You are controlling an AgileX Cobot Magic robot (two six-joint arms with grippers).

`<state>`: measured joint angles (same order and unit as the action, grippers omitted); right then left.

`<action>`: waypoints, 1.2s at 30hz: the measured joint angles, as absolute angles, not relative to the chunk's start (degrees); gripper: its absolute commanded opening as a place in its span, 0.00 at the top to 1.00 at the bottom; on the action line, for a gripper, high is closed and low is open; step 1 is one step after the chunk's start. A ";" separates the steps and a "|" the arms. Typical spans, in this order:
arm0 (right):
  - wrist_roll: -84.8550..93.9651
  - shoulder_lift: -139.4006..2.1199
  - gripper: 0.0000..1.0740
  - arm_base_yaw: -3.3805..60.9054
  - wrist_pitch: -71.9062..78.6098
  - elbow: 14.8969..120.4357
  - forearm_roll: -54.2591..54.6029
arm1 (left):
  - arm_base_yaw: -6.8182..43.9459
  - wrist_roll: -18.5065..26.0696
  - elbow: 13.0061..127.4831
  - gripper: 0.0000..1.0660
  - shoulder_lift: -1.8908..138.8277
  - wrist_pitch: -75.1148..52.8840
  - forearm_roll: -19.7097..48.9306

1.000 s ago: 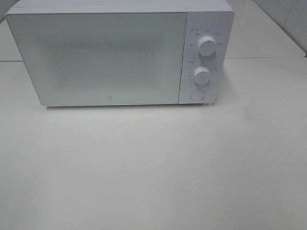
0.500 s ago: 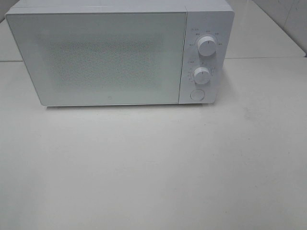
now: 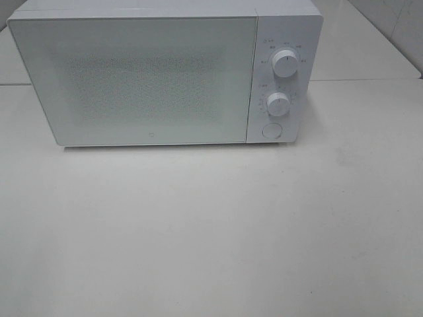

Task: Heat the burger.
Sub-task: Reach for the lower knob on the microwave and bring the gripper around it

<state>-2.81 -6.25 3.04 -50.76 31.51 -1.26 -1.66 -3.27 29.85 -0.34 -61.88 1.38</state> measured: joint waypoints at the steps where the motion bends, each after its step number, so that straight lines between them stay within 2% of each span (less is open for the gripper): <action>1: -2.81 -6.25 0.30 3.04 -50.76 31.51 -1.26 | -1.66 -3.27 29.85 0.06 -0.34 -61.88 1.38; 36: -2.98 -45.21 0.30 3.04 -11.92 31.51 -1.20 | -1.66 -3.15 29.85 0.06 -0.34 -61.88 1.38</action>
<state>-2.98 -45.21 3.04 -11.92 31.51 -1.20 -1.66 -3.15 29.85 -0.34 -61.88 1.38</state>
